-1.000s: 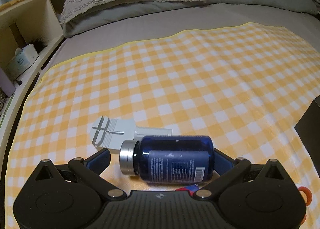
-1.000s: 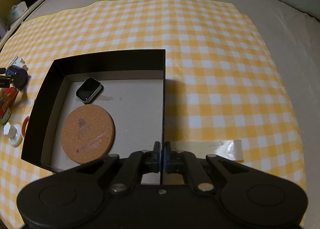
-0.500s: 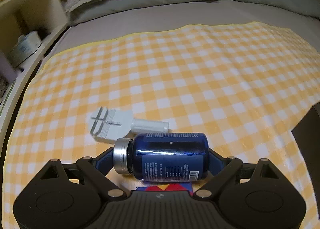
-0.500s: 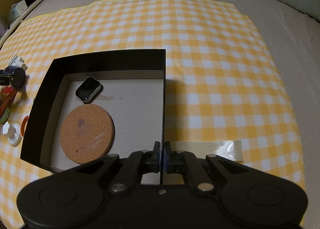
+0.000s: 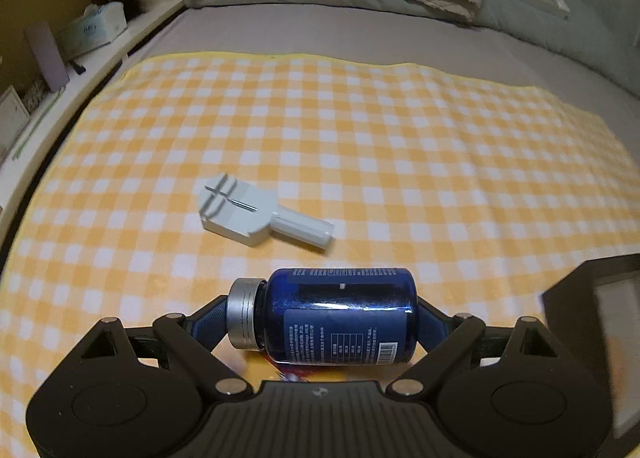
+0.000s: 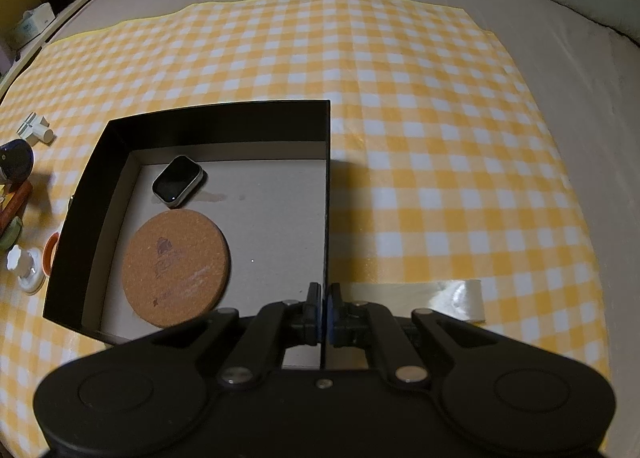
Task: Organize rigid objects
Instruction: 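Carry the blue bottle with the left gripper into the black box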
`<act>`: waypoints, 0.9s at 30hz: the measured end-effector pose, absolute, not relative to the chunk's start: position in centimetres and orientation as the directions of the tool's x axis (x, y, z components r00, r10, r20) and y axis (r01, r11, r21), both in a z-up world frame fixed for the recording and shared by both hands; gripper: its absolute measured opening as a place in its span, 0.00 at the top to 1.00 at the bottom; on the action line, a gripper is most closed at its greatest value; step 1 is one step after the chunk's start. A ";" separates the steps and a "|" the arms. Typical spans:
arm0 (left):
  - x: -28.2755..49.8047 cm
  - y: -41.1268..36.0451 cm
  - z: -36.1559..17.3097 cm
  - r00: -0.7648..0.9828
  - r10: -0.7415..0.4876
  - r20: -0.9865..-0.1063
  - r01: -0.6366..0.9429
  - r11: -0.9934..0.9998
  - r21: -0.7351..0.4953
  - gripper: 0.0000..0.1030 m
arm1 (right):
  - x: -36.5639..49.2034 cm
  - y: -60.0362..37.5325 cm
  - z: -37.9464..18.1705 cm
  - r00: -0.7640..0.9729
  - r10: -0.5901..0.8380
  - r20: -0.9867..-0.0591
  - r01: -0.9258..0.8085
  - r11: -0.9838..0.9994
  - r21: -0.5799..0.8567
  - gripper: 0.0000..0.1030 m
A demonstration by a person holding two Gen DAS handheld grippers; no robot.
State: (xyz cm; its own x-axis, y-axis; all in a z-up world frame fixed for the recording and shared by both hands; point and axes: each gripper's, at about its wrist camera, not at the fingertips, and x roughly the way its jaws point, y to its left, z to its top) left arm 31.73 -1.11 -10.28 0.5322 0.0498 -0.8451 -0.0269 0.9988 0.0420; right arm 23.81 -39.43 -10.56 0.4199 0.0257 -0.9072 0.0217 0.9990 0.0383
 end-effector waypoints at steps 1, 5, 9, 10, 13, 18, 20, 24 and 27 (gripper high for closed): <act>31.6 -1.2 -10.0 0.530 0.037 -0.847 -0.030 0.999 0.025 0.11 | 23.7 -39.5 -10.5 0.421 0.027 -0.907 0.018 0.999 0.038 0.97; 30.8 -2.4 -9.0 0.541 0.012 -0.841 -0.029 1.000 -0.005 0.11 | 23.4 -39.7 -10.4 0.419 0.031 -0.908 0.014 0.999 0.040 0.97; 29.9 -4.1 -8.1 0.544 -0.033 -0.838 -0.023 0.998 -0.054 0.11 | 23.0 -39.4 -10.4 0.419 0.017 -0.908 -0.001 1.000 0.018 0.97; 29.7 -4.7 -7.8 0.545 -0.049 -0.837 -0.018 0.997 -0.071 0.11 | 22.9 -39.3 -10.4 0.419 0.013 -0.908 -0.005 1.000 0.012 0.97; 29.3 -6.8 -7.2 0.556 -0.094 -0.826 0.009 0.994 -0.107 0.11 | 22.8 -39.3 -10.3 0.420 0.017 -0.908 -0.002 1.000 0.017 0.97; 28.4 -10.8 -6.2 0.558 -0.181 -0.810 0.065 0.982 -0.175 0.11 | 22.8 -39.4 -10.3 0.417 0.020 -0.909 -0.001 1.000 0.022 0.97; 27.9 -12.8 -5.9 0.554 -0.222 -0.802 0.099 0.974 -0.201 0.11 | 22.8 -39.4 -10.2 0.415 0.020 -0.910 -0.008 1.000 0.019 0.97; 26.8 -16.8 -5.7 0.532 -0.294 -0.794 0.175 0.956 -0.236 0.11 | 22.7 -39.5 -10.1 0.417 0.028 -0.909 -0.012 1.000 0.025 0.97; 26.4 -19.5 -6.2 0.508 -0.337 -0.793 0.209 0.941 -0.266 0.11 | 22.7 -39.5 -10.1 0.417 0.027 -0.909 -0.012 1.000 0.025 0.96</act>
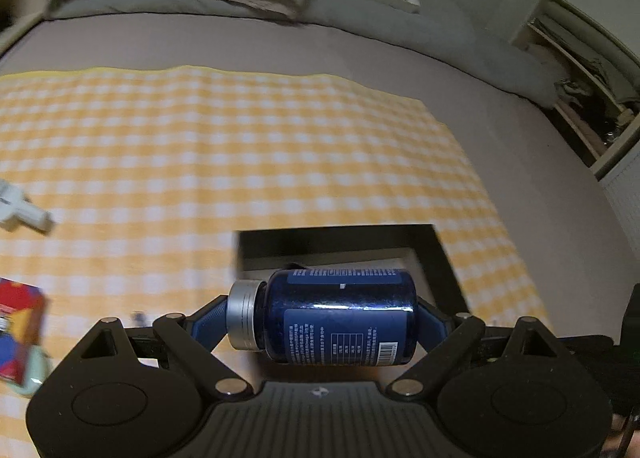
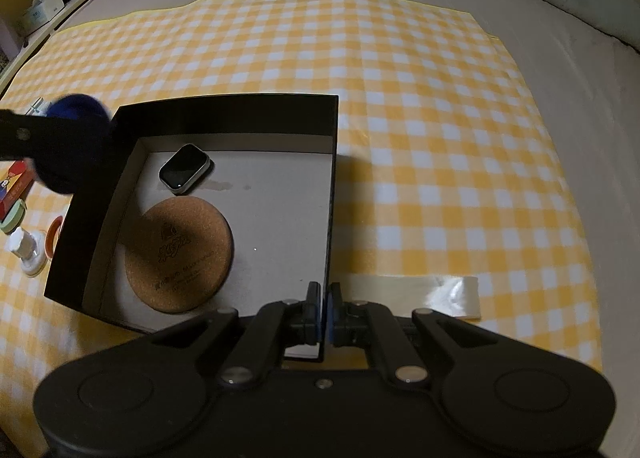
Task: Organize rigid objects
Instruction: 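Carry the blue bottle with the left gripper into the black box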
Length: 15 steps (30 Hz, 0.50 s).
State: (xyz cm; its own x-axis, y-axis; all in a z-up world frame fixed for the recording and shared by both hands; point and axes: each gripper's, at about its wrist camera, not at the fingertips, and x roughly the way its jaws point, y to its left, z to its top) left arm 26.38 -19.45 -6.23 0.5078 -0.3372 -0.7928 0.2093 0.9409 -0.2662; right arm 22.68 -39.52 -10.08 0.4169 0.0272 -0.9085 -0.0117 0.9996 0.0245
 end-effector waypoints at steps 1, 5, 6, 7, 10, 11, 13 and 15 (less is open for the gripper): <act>26.3 -20.2 -6.5 0.505 -0.345 -0.791 0.212 0.938 -0.273 0.11 | 22.7 -39.5 -10.1 0.416 0.027 -0.909 -0.012 1.000 0.024 0.96; 26.8 -22.5 -7.6 0.491 -0.368 -0.789 0.213 0.930 -0.301 0.11 | 22.7 -39.5 -10.0 0.416 0.030 -0.909 -0.011 1.000 0.028 0.96; 27.0 -23.1 -7.9 0.489 -0.371 -0.789 0.211 0.928 -0.306 0.11 | 22.6 -39.5 -10.0 0.415 0.031 -0.909 -0.012 1.000 0.029 0.96; 27.2 -23.6 -8.3 0.488 -0.372 -0.789 0.208 0.928 -0.309 0.11 | 22.6 -39.5 -10.0 0.415 0.032 -0.909 -0.014 0.999 0.029 0.96; 28.0 -24.8 -9.4 0.487 -0.371 -0.791 0.182 0.929 -0.323 0.11 | 22.6 -39.5 -10.0 0.415 0.036 -0.909 -0.017 0.999 0.032 0.96; 28.4 -25.2 -9.7 0.489 -0.368 -0.791 0.174 0.930 -0.325 0.11 | 22.6 -39.4 -9.9 0.415 0.037 -0.909 -0.018 0.999 0.032 0.96; 29.1 -25.8 -10.2 0.503 -0.358 -0.787 0.157 0.933 -0.324 0.11 | 22.6 -39.4 -10.0 0.415 0.039 -0.909 -0.017 0.999 0.035 0.96; 29.8 -26.4 -10.7 0.521 -0.348 -0.779 0.139 0.935 -0.325 0.11 | 22.6 -39.3 -10.0 0.414 0.041 -0.909 -0.016 0.999 0.037 0.96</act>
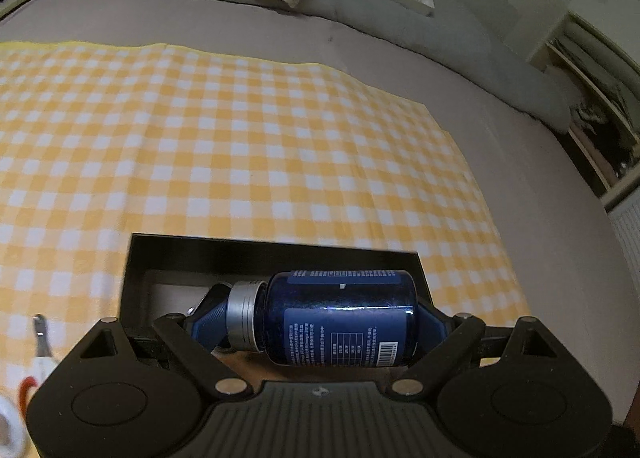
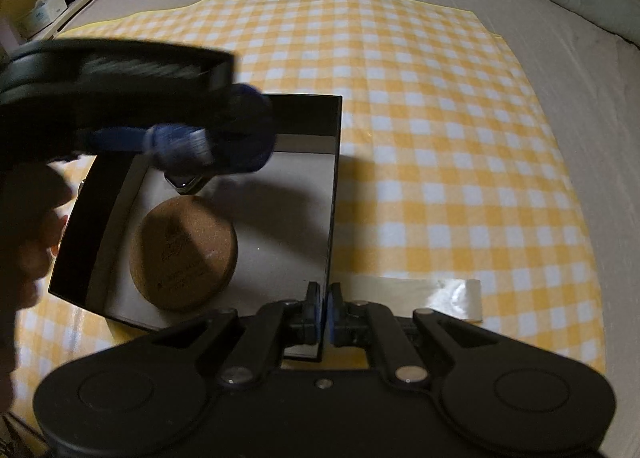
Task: Organize rigid objects
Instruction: 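Carry the blue bottle with the left gripper into the black box, then open the left gripper to release the bottle inside the box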
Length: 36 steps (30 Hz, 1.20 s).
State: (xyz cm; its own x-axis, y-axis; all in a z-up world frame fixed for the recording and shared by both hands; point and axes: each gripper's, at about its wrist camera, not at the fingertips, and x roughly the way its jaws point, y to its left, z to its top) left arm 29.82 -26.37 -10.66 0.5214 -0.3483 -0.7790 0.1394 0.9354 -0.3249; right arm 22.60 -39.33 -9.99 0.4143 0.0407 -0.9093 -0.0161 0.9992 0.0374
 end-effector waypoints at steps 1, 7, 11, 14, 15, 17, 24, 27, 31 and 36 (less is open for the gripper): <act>30.2 -26.6 -10.9 0.525 -0.348 -0.776 0.130 0.935 -0.331 0.11 | 22.6 -39.3 -10.0 0.414 0.041 -0.909 -0.016 0.999 0.037 0.96; 31.2 -27.7 -12.0 0.538 -0.362 -0.761 0.133 0.928 -0.348 0.08 | 22.4 -39.3 -10.2 0.414 0.043 -0.909 -0.017 0.999 0.039 0.96; 31.7 -28.7 -12.7 0.508 -0.396 -0.765 0.188 0.918 -0.351 0.07 | 22.5 -39.4 -10.2 0.412 0.045 -0.910 -0.015 0.999 0.042 0.96; 31.3 -29.3 -13.1 0.489 -0.398 -0.776 0.212 0.917 -0.337 0.07 | 22.4 -39.4 -10.2 0.412 0.046 -0.910 -0.016 0.999 0.043 0.96; 31.5 -29.3 -13.1 0.485 -0.398 -0.779 0.220 0.917 -0.333 0.07 | 22.5 -39.4 -10.2 0.412 0.046 -0.910 -0.017 0.999 0.043 0.96; 31.3 -29.4 -13.1 0.476 -0.394 -0.786 0.232 0.919 -0.320 0.07 | 22.5 -39.4 -10.2 0.412 0.046 -0.910 -0.016 0.999 0.043 0.96; 30.6 -29.6 -13.3 0.432 -0.349 -0.832 0.270 0.930 -0.250 0.27 | 22.4 -39.4 -10.2 0.413 0.047 -0.909 -0.018 0.999 0.044 0.96; 30.1 -29.5 -13.7 0.398 -0.321 -0.859 0.295 0.932 -0.212 0.33 | 22.4 -39.4 -10.2 0.413 0.045 -0.910 -0.018 0.999 0.042 0.96; 30.2 -28.8 -14.2 0.400 -0.288 -0.870 0.282 0.942 -0.183 0.33 | 22.4 -39.4 -10.2 0.413 0.045 -0.910 -0.018 0.999 0.041 0.96; 30.9 -27.8 -14.6 0.426 -0.331 -0.842 0.279 0.933 -0.225 0.33 | 22.4 -39.4 -10.2 0.413 0.048 -0.909 -0.019 0.999 0.044 0.96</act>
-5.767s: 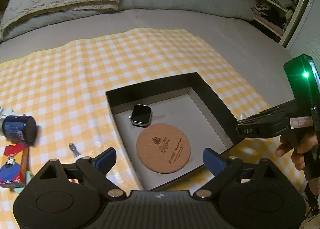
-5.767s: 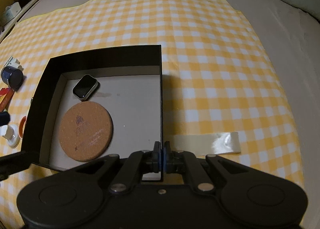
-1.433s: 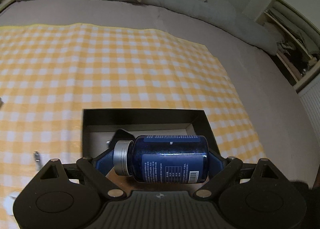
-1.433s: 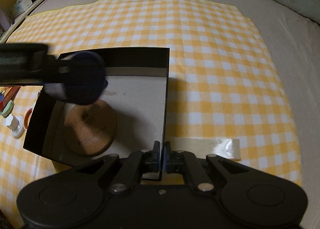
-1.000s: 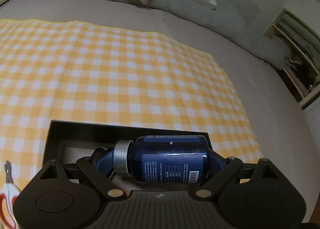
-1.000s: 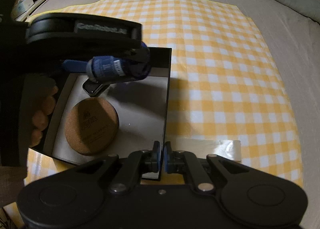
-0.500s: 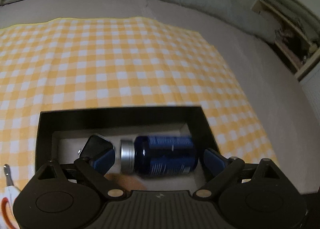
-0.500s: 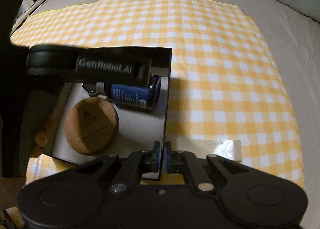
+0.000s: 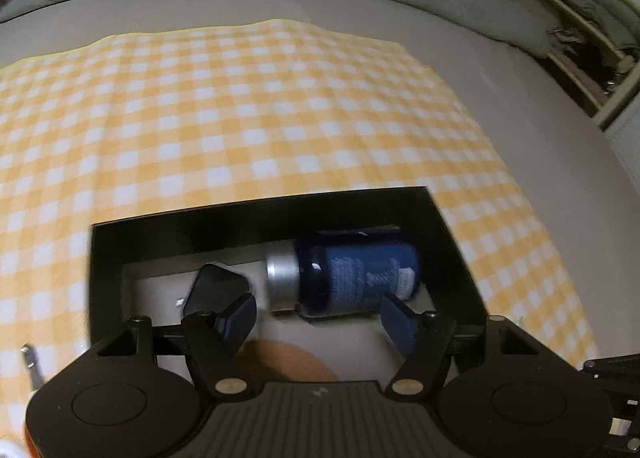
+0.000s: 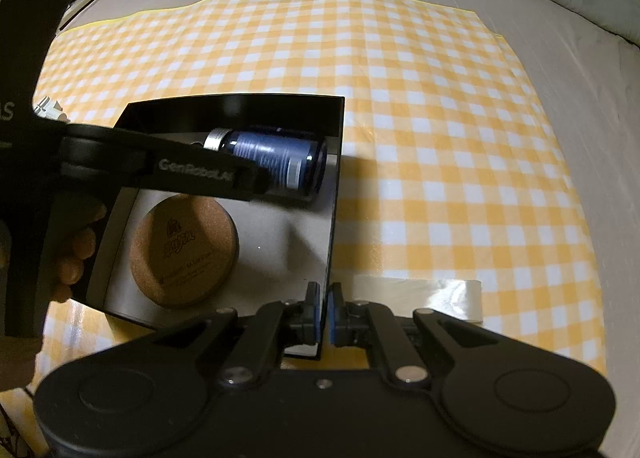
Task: Organize rigid objects
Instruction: 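Open the left gripper to release the bottle inside the box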
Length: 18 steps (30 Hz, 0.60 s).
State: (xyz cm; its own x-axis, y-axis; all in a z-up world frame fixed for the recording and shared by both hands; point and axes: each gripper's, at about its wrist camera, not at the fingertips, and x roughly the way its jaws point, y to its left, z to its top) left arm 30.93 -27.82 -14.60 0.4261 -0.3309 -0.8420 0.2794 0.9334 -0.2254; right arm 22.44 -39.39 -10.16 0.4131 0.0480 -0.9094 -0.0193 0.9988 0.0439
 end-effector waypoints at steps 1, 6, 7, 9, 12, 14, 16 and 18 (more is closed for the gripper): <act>30.9 -27.9 -14.5 0.427 -0.344 -0.836 0.290 0.928 -0.234 0.33 | 22.5 -39.4 -10.1 0.413 0.048 -0.909 -0.020 0.999 0.044 0.96; 30.9 -28.8 -14.8 0.424 -0.390 -0.817 0.325 0.908 -0.265 0.32 | 22.5 -39.4 -10.2 0.413 0.048 -0.910 -0.020 0.999 0.044 0.96; 30.8 -29.0 -14.7 0.429 -0.389 -0.815 0.331 0.907 -0.259 0.32 | 22.5 -39.4 -10.2 0.413 0.048 -0.909 -0.020 0.999 0.044 0.95; 30.8 -29.3 -14.8 0.421 -0.404 -0.812 0.344 0.899 -0.269 0.32 | 22.4 -39.3 -10.2 0.412 0.048 -0.910 -0.020 0.999 0.044 0.95; 30.7 -29.6 -14.7 0.417 -0.401 -0.816 0.353 0.899 -0.261 0.32 | 22.5 -39.3 -10.1 0.412 0.049 -0.910 -0.020 0.999 0.045 0.95; 30.7 -29.6 -14.7 0.413 -0.400 -0.818 0.351 0.899 -0.262 0.32 | 22.5 -39.3 -10.2 0.413 0.048 -0.910 -0.020 0.999 0.043 0.95; 30.6 -29.7 -14.7 0.411 -0.400 -0.819 0.354 0.898 -0.261 0.32 | 22.5 -39.3 -10.2 0.413 0.048 -0.910 -0.020 0.999 0.043 0.95; 30.6 -29.7 -14.7 0.412 -0.400 -0.819 0.355 0.898 -0.260 0.31 | 22.5 -39.3 -10.2 0.412 0.049 -0.910 -0.019 0.999 0.045 0.95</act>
